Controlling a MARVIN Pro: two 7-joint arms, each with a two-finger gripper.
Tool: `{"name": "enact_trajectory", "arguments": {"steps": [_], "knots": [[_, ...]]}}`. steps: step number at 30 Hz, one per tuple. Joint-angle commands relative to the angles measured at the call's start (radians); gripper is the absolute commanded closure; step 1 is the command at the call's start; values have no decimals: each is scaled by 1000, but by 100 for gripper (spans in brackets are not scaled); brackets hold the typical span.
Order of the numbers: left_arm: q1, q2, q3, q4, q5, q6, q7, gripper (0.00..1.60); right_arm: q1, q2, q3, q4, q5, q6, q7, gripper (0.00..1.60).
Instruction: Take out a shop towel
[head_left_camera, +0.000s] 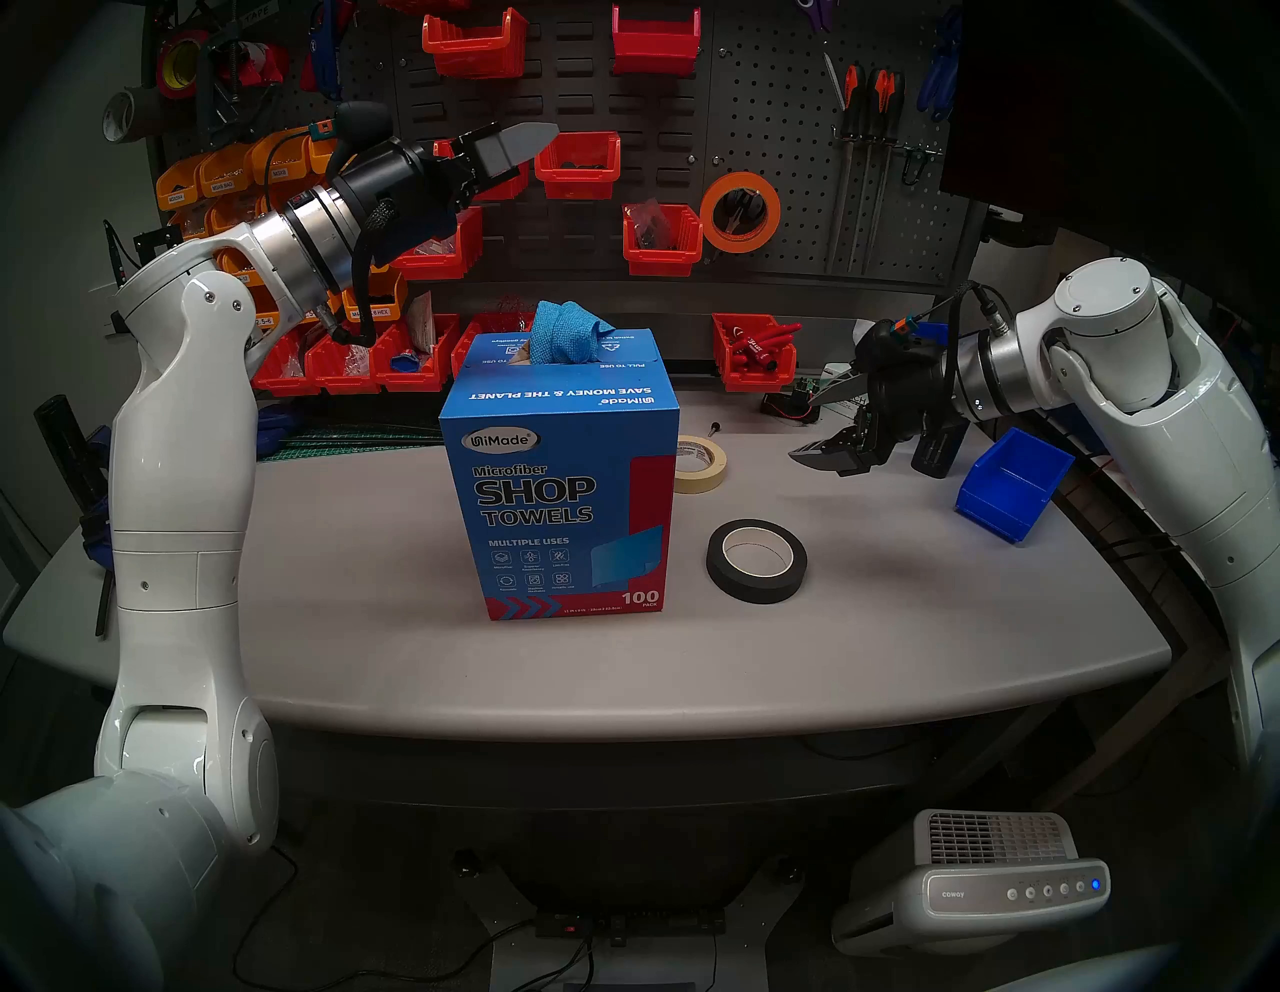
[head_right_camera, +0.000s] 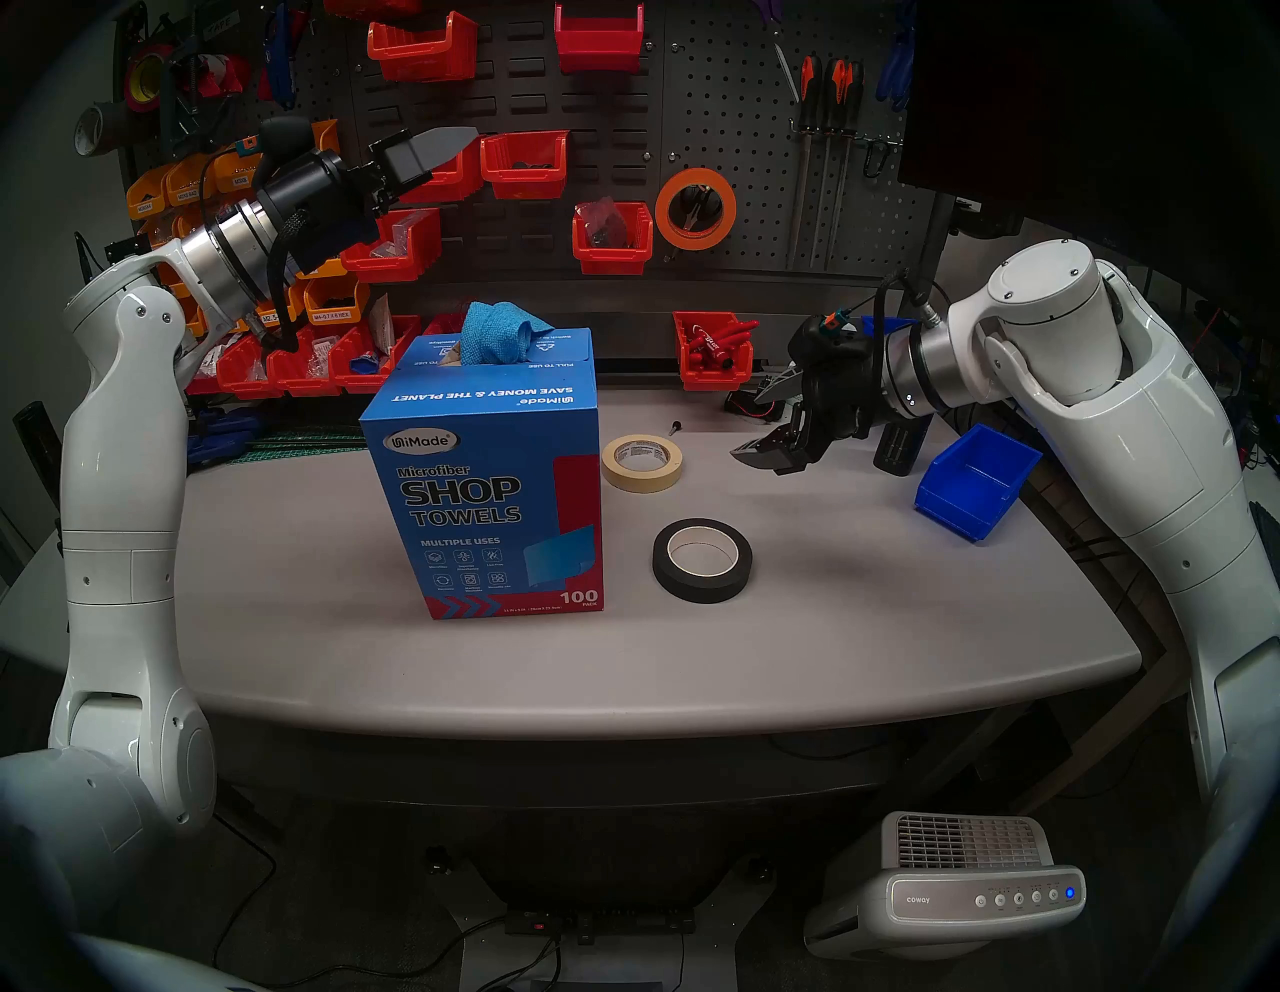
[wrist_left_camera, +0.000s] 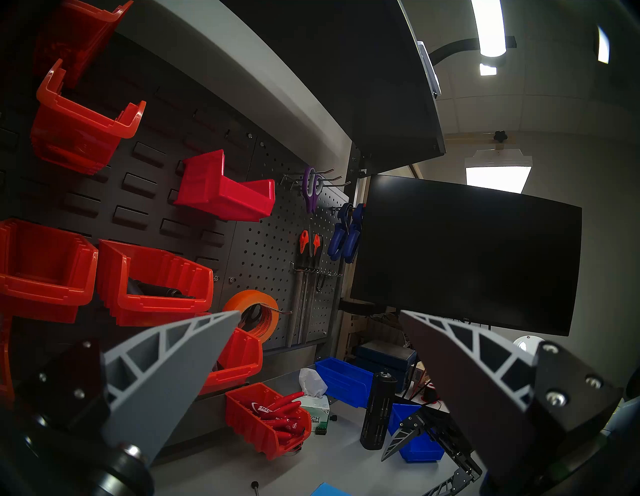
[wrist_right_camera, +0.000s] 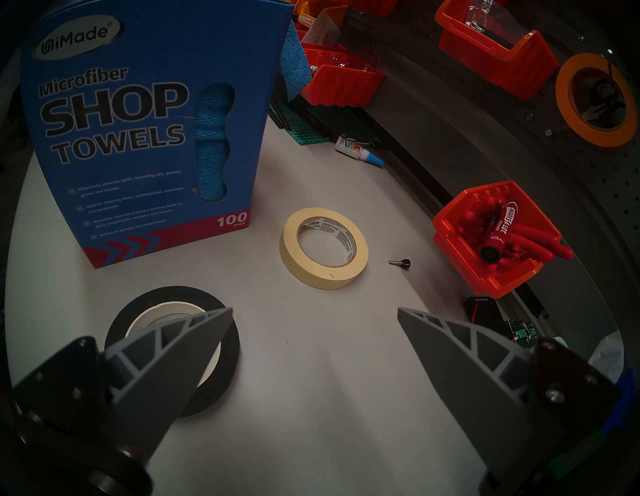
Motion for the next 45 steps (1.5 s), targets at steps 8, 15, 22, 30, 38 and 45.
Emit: {"name": "enact_trajectory", "arguments": {"steps": [8, 15, 22, 30, 38, 45], "knots": [[-26, 2, -6, -13, -3, -4, 1, 0, 24, 6, 20, -2, 3, -2, -7, 0], [-26, 2, -6, -13, -3, -4, 1, 0, 24, 7, 19, -2, 4, -2, -7, 0], [-26, 2, -6, -13, -3, -4, 1, 0, 25, 7, 18, -2, 5, -2, -8, 0], [-26, 2, -6, -13, -3, -4, 1, 0, 25, 8, 17, -2, 7, -3, -9, 0], [-26, 2, -6, -13, -3, -4, 1, 0, 26, 9, 16, -2, 8, -3, -10, 0], [-26, 2, -6, -13, -3, -4, 1, 0, 26, 9, 15, -2, 9, -3, -11, 0]]}}
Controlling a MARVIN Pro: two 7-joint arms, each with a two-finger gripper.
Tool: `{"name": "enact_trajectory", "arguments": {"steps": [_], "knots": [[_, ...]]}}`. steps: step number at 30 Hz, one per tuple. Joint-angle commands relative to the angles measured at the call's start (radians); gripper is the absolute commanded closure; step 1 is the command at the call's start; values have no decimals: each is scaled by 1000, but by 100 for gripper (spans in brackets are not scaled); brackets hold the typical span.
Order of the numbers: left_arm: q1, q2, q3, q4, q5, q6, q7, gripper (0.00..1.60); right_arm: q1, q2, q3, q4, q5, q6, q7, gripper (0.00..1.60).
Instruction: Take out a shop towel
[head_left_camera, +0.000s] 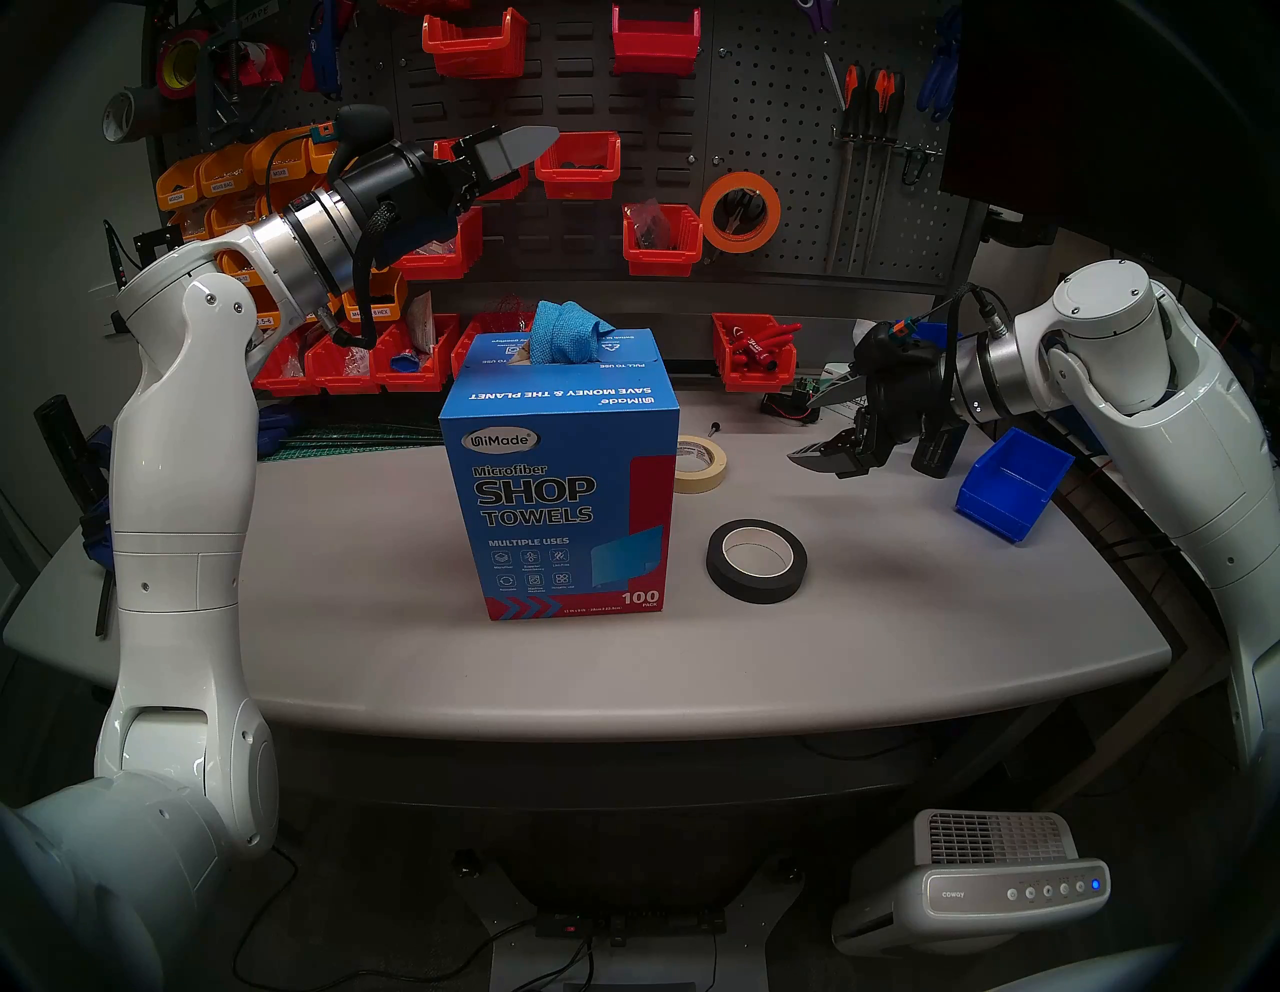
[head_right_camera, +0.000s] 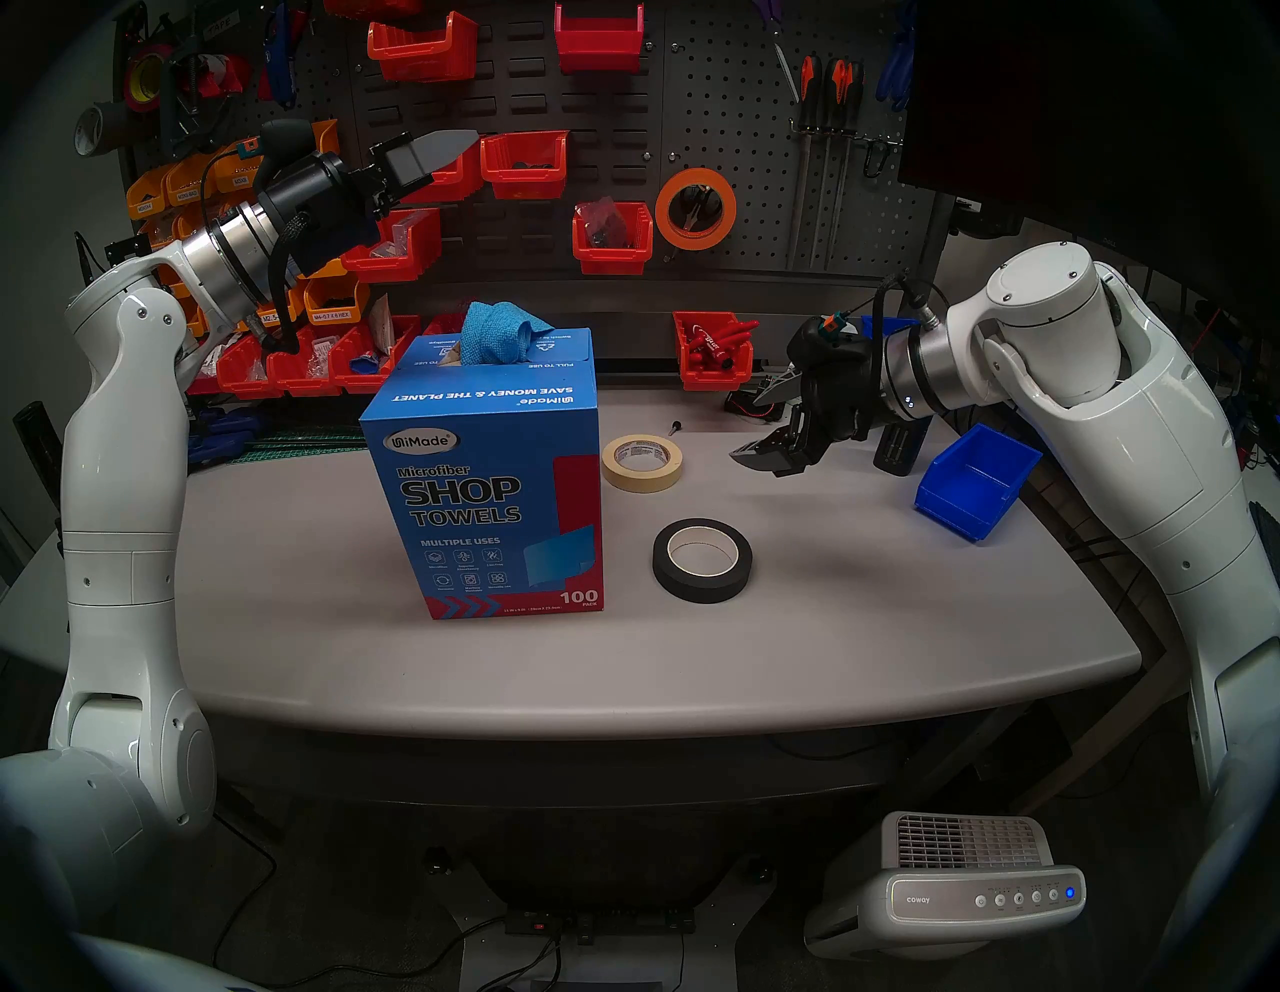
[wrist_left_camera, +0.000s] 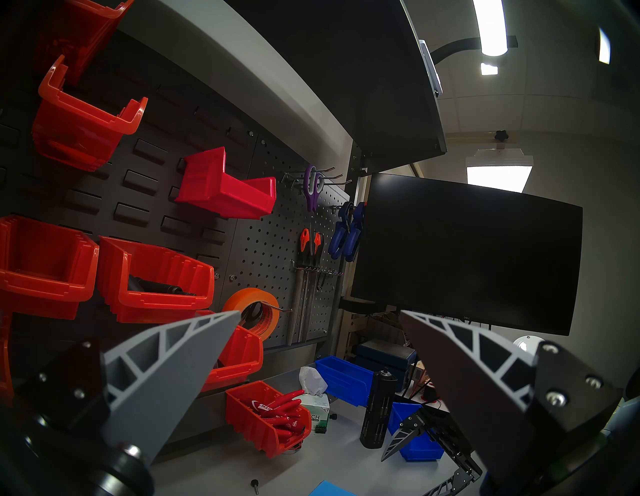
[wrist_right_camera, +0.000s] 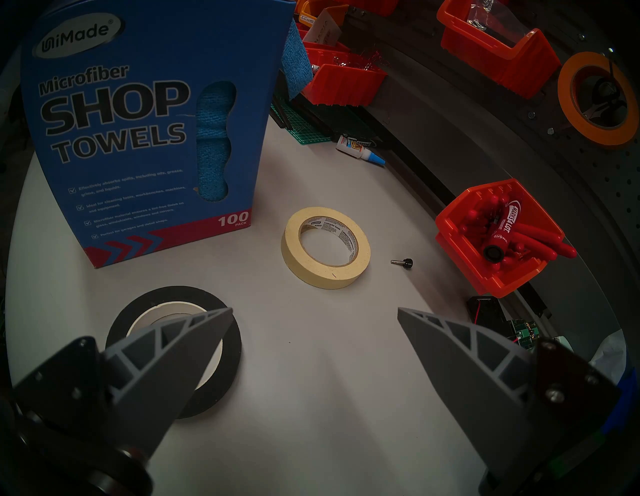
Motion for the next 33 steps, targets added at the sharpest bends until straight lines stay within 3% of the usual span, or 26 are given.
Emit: {"name": "enact_trajectory", "arguments": {"steps": [1, 33], "knots": [[-29, 1, -7, -14, -3, -4, 1, 0, 26, 6, 22, -3, 0, -1, -5, 0], [-27, -16, -18, -9, -14, -17, 1, 0, 35, -3, 28, 10, 26, 17, -35, 0]]}}
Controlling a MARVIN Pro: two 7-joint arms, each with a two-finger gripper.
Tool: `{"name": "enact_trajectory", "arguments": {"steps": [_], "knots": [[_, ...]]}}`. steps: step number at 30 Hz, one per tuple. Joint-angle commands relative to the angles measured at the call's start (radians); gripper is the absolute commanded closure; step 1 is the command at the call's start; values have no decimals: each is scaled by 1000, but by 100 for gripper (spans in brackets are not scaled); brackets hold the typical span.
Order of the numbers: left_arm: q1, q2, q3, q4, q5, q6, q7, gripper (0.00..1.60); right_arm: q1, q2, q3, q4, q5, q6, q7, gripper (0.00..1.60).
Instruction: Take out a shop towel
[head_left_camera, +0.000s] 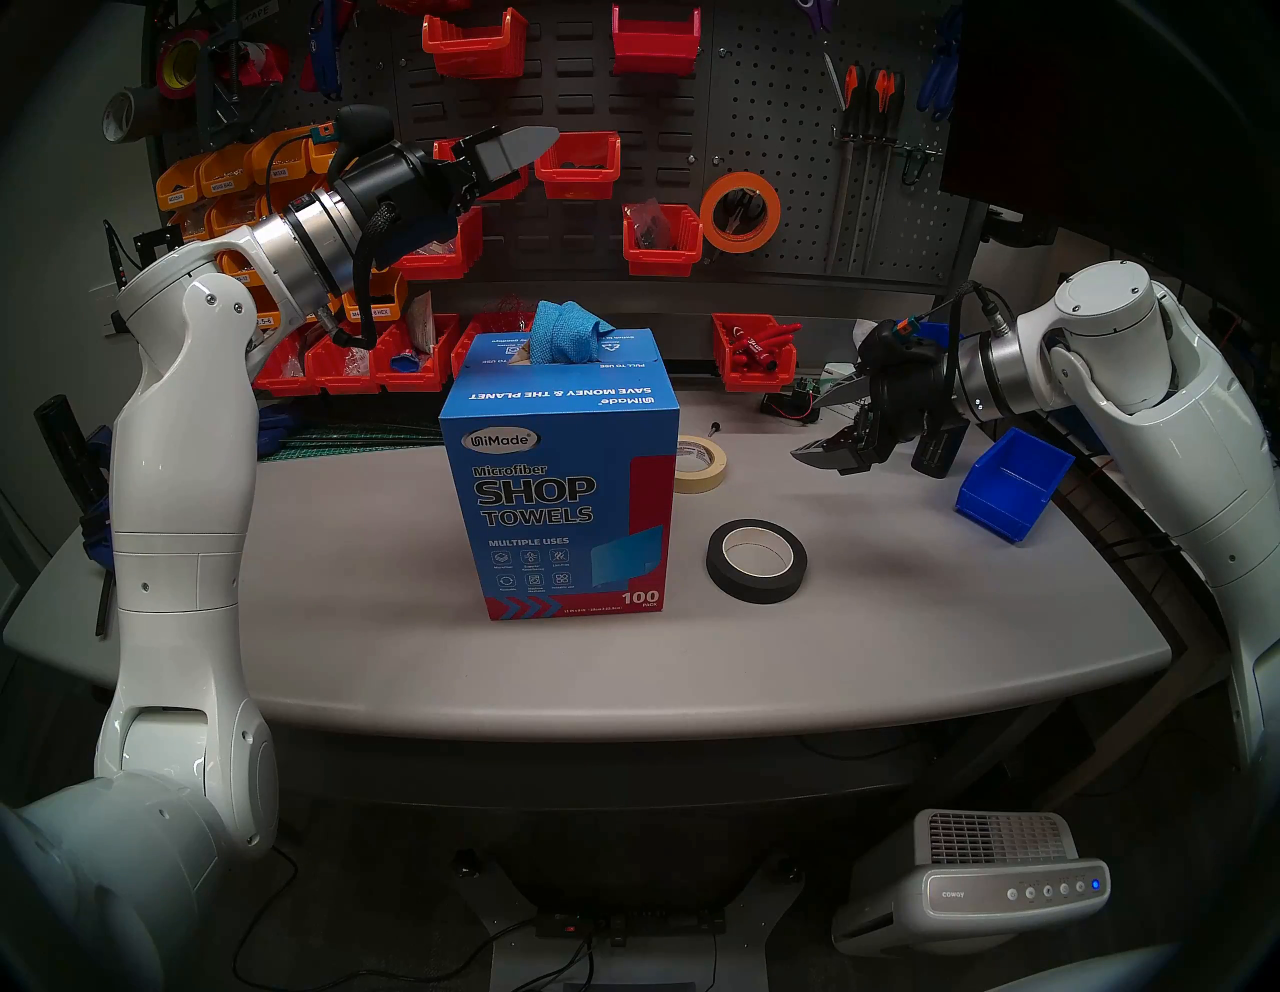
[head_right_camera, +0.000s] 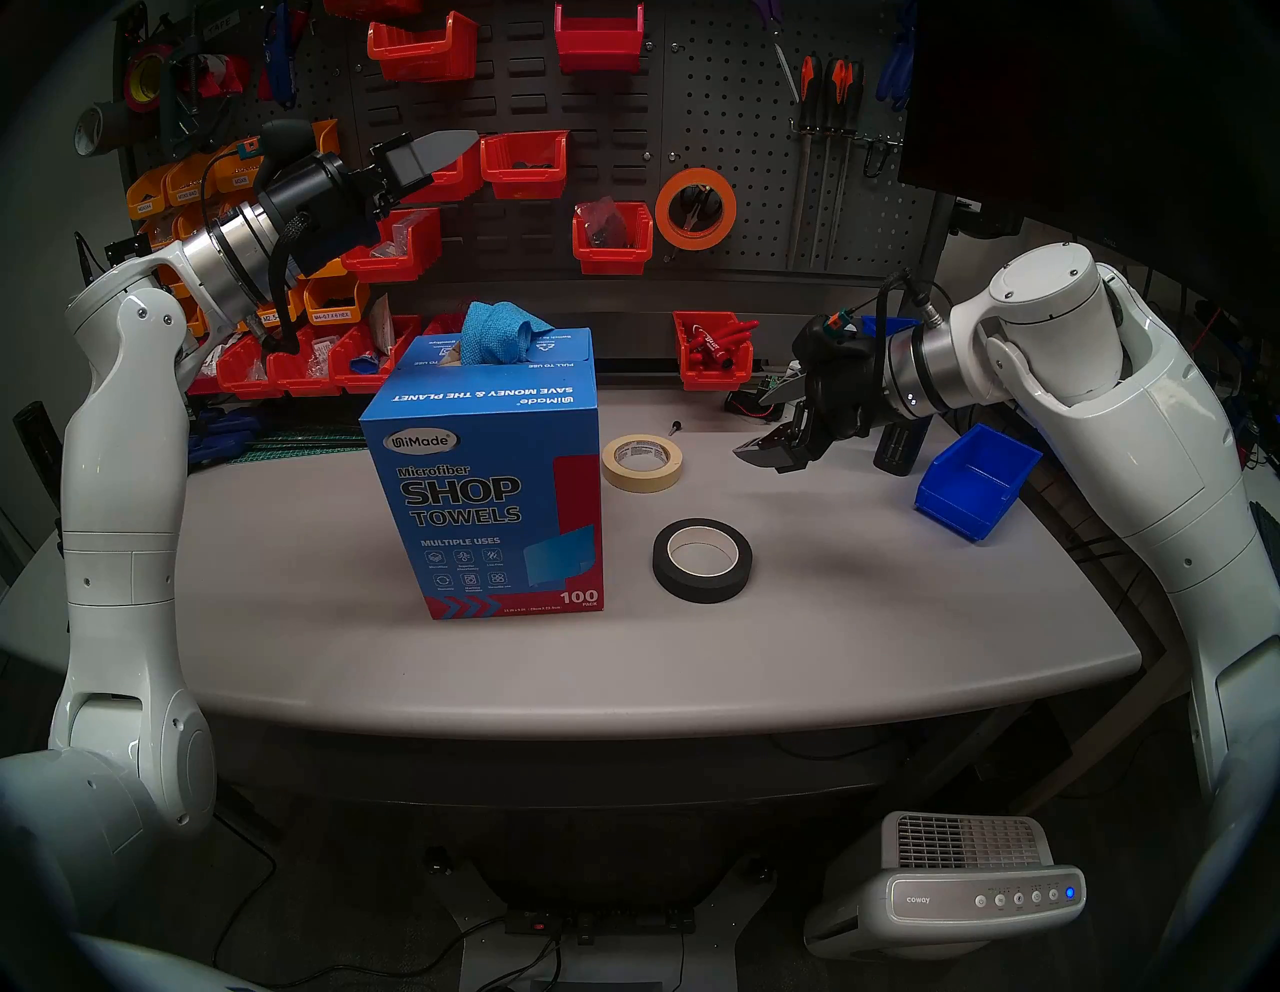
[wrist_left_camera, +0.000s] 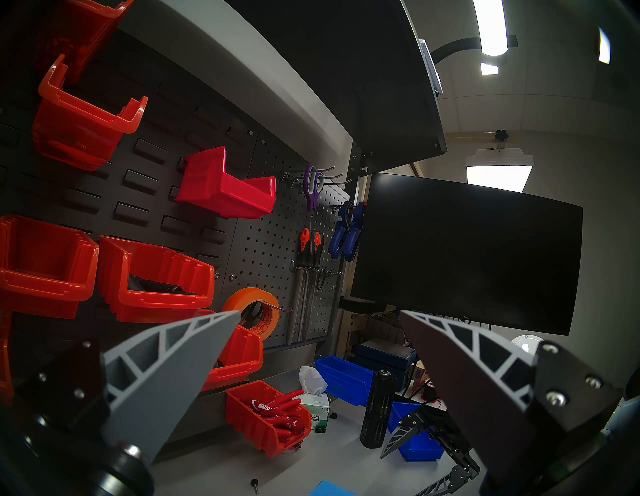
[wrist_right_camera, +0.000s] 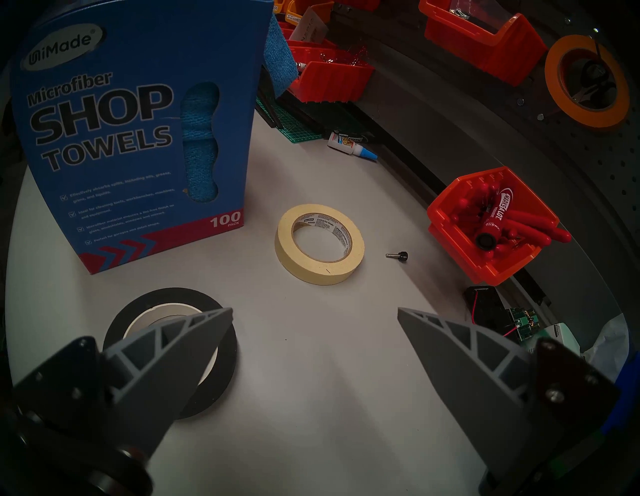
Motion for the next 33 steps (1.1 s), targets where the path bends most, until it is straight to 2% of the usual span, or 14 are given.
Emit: {"name": "enact_trajectory", "arguments": {"steps": [1, 13, 18, 21, 33], "knots": [[-29, -14, -19, -5, -14, -21, -4, 0, 31, -5, 29, -4, 1, -11, -14, 0], [-26, -25, -23, 6, 1, -53, -2, 0, 25, -8, 29, -6, 7, -11, -45, 0], [-8, -13, -24, -6, 18, -89, -25, 0, 20, -23, 39, -2, 6, -25, -84, 0], [12, -4, -39, -25, 22, -98, -34, 0, 21, -43, 53, 1, 15, -38, -110, 0], [57, 23, -97, -24, 42, -92, -42, 0, 74, -87, 139, -2, 74, 7, -168, 0]]}}
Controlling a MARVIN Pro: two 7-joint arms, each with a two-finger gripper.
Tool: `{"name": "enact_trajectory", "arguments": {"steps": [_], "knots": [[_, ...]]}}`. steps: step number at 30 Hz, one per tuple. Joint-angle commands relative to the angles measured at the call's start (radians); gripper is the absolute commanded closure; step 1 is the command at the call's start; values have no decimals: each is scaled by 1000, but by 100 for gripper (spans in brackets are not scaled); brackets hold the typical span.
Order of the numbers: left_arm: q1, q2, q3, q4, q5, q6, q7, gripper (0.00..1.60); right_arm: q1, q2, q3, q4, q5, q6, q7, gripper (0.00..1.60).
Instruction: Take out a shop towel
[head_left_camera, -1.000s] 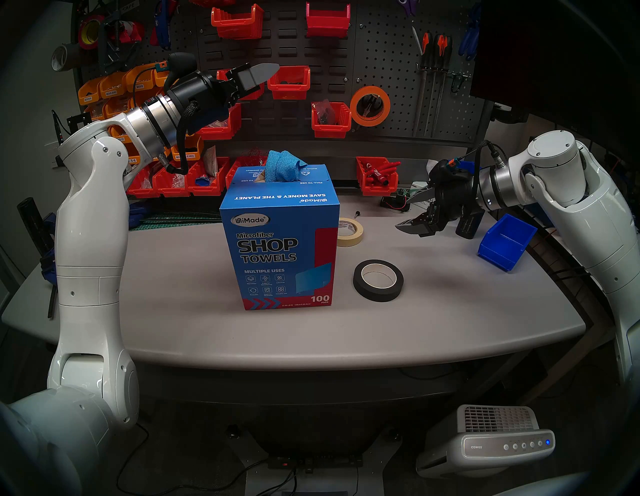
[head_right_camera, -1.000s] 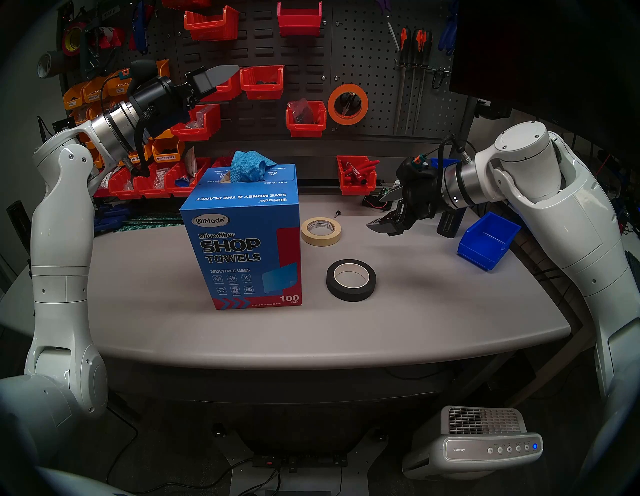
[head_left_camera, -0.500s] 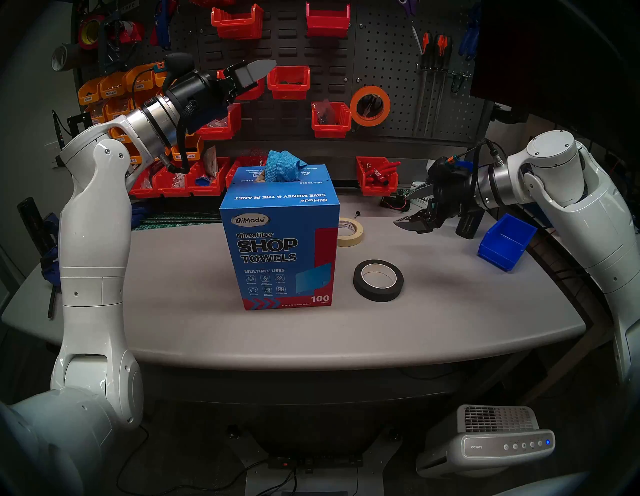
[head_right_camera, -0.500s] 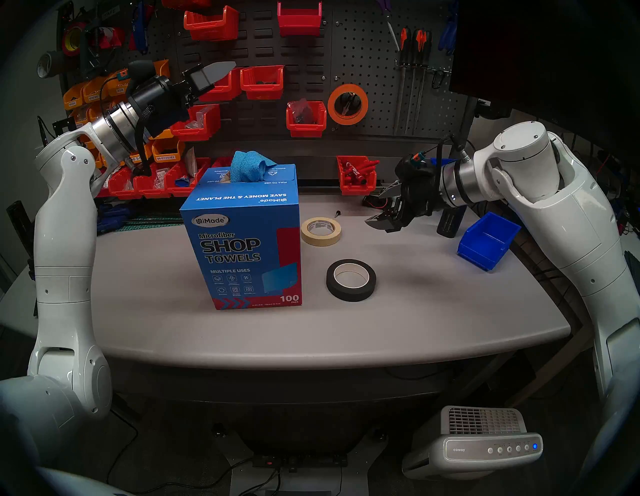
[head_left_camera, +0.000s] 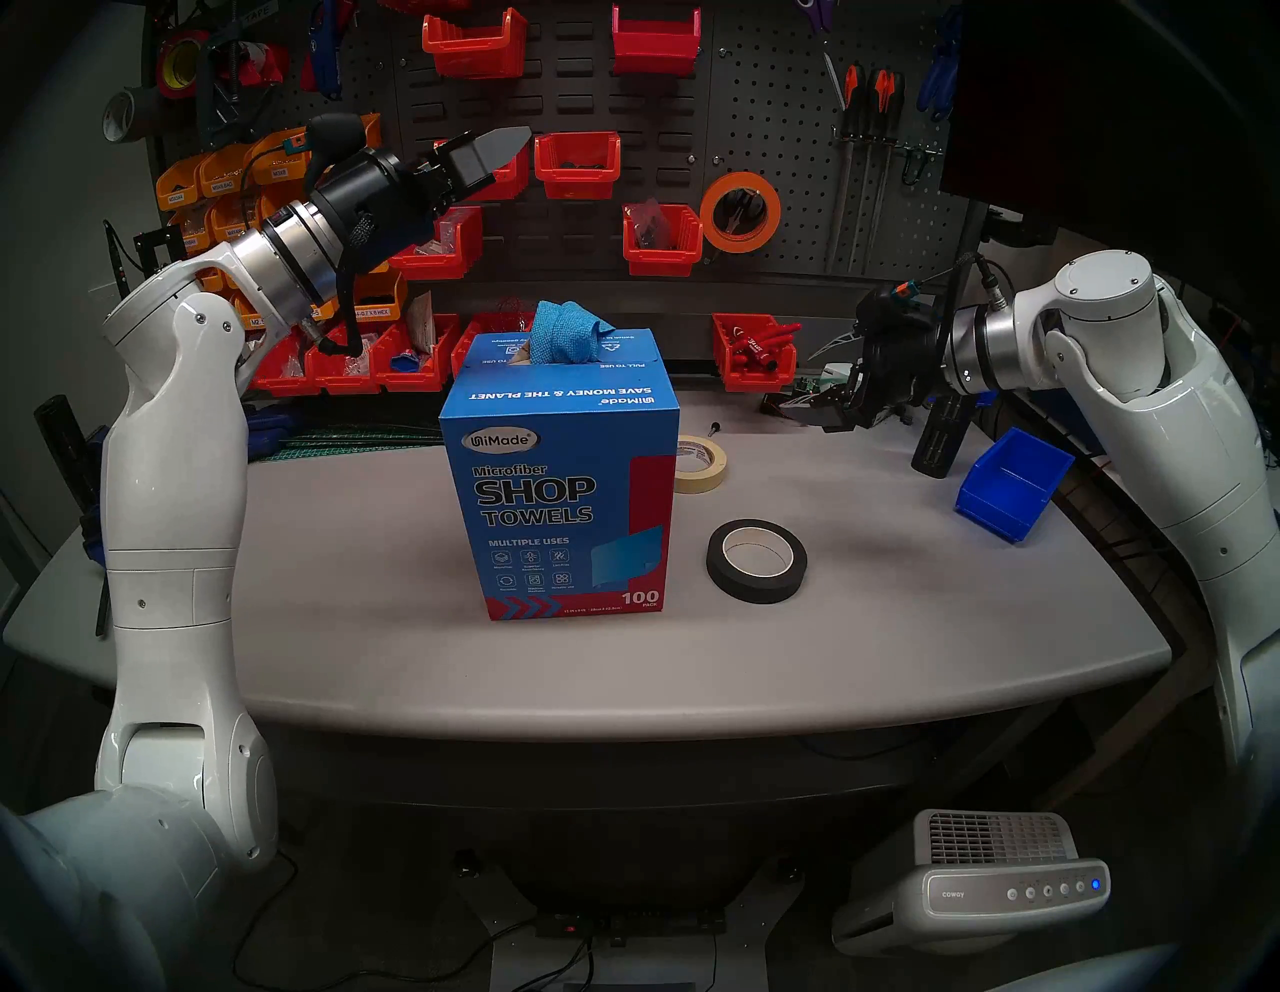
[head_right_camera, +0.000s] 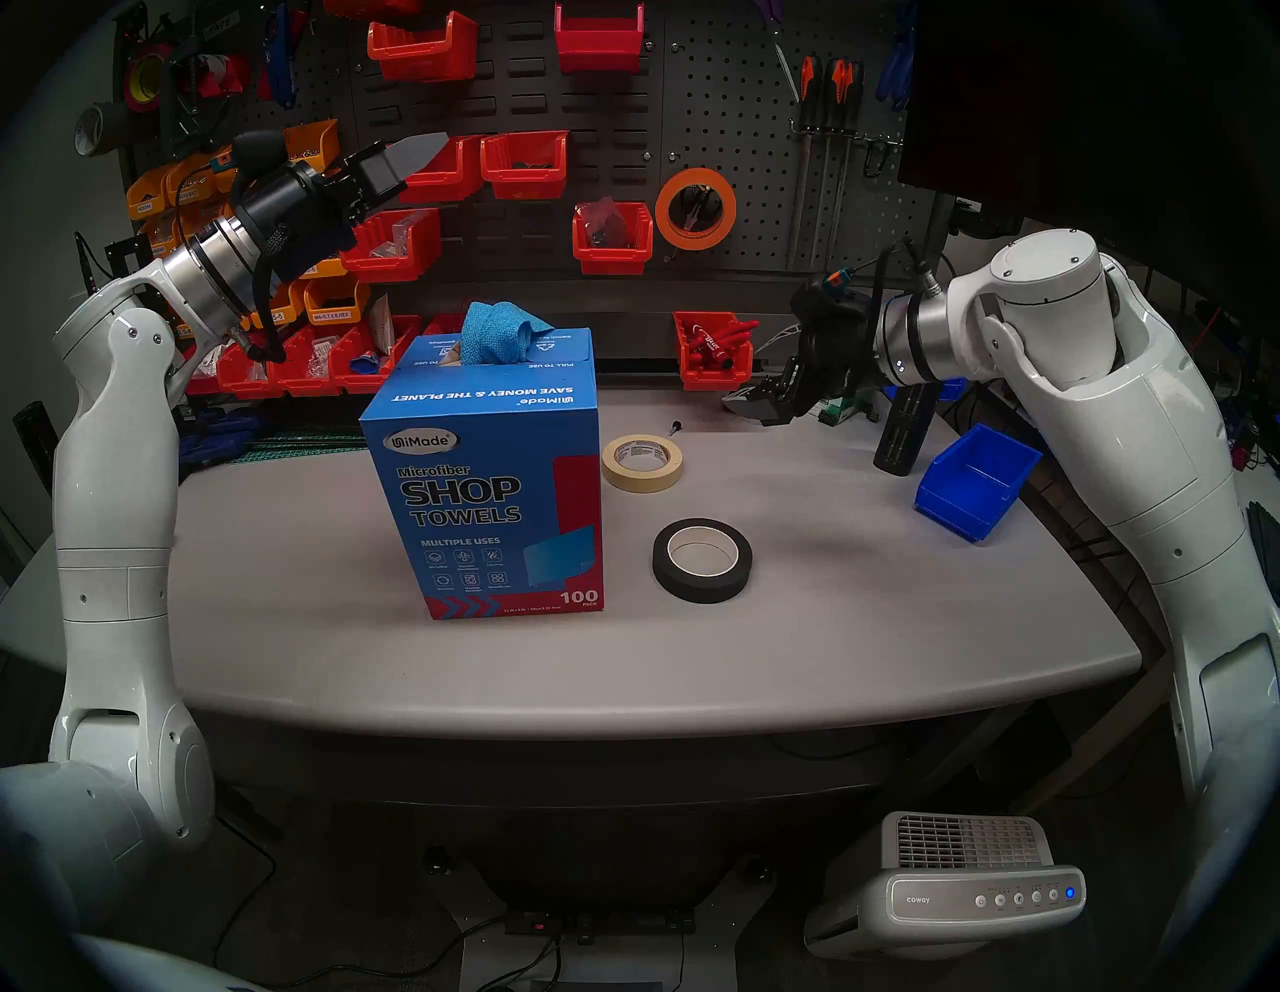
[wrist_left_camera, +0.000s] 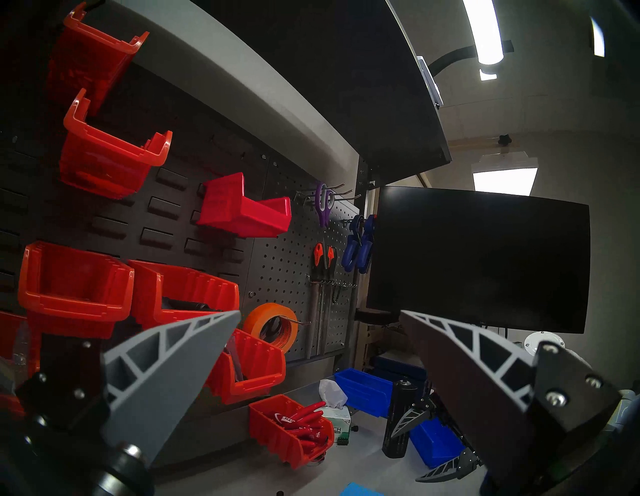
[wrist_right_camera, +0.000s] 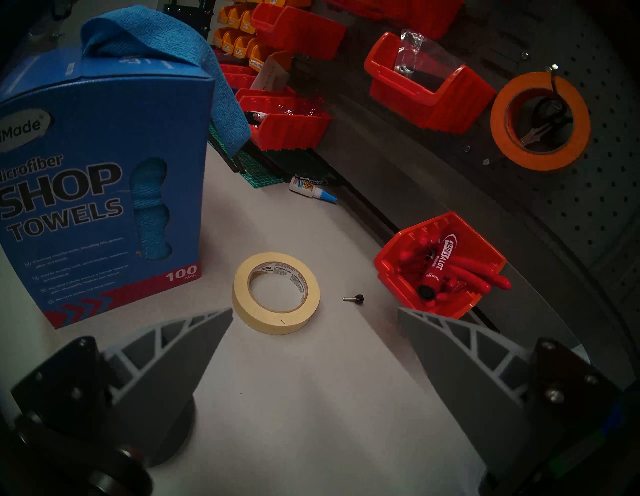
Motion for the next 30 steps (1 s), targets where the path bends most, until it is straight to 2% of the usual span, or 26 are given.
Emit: {"name": "enact_trajectory", "arguments": {"steps": [1, 10, 22, 30], "knots": [[9, 15, -40, -17, -6, -9, -9, 0, 64, -23, 87, -21, 38, 22, -40, 0], [31, 11, -51, -26, -11, -7, -22, 0, 60, -48, 136, -49, 74, 54, -75, 0], [28, 33, -82, 13, -34, 3, -58, 0, 130, -111, 81, -87, 57, 143, -100, 0], [47, 51, -96, 34, -40, 10, -92, 0, 205, -213, 37, -79, 38, 177, -141, 0]]}}
